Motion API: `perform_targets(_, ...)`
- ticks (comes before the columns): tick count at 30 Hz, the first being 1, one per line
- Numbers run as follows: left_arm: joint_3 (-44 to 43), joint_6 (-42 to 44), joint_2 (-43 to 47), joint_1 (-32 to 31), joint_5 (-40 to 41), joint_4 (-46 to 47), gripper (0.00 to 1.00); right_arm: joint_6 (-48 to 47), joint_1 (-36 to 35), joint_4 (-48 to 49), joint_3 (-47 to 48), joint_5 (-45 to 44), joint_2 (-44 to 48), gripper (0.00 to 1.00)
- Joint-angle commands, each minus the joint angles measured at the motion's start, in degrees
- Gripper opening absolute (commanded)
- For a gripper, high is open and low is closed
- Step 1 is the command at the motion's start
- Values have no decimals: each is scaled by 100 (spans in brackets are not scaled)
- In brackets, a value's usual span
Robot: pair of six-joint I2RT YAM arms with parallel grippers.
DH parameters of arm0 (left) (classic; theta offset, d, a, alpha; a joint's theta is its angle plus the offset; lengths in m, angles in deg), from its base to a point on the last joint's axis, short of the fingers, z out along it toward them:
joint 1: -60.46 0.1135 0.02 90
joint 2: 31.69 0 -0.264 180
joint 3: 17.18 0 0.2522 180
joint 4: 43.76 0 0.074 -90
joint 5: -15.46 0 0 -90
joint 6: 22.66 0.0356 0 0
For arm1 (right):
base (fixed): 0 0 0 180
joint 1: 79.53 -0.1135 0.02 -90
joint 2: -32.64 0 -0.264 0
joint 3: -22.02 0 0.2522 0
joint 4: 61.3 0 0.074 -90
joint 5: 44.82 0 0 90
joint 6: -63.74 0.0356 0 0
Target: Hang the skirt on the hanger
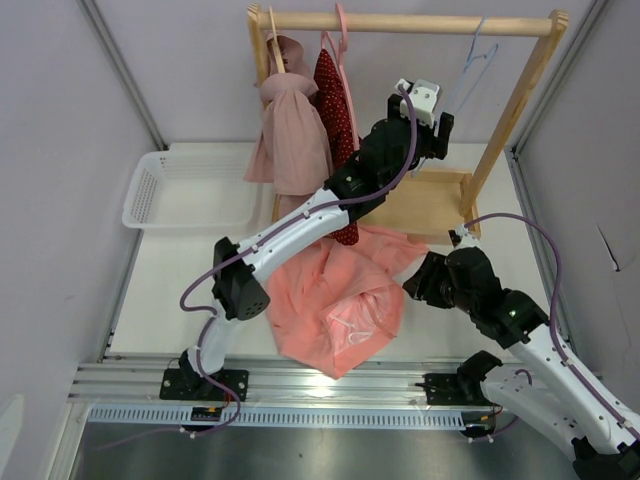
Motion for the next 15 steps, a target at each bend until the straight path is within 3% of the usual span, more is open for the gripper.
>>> perform_targets(1,-350,123,-172,49,-135,236,75,-89,-20,-13,64,9,70,52)
perform_targets(5,-359,106,-225,49,-205,342,70,-116,-20,-30,64,-17,61,52)
perform_targets(7,-368,88,-242,49,-241,394,63,-133,-20,-48,64,-26,61,52)
perform_targets(15,-377,97,-181,49,-346,588,17,-186,-20,-83,46,-70,62,51)
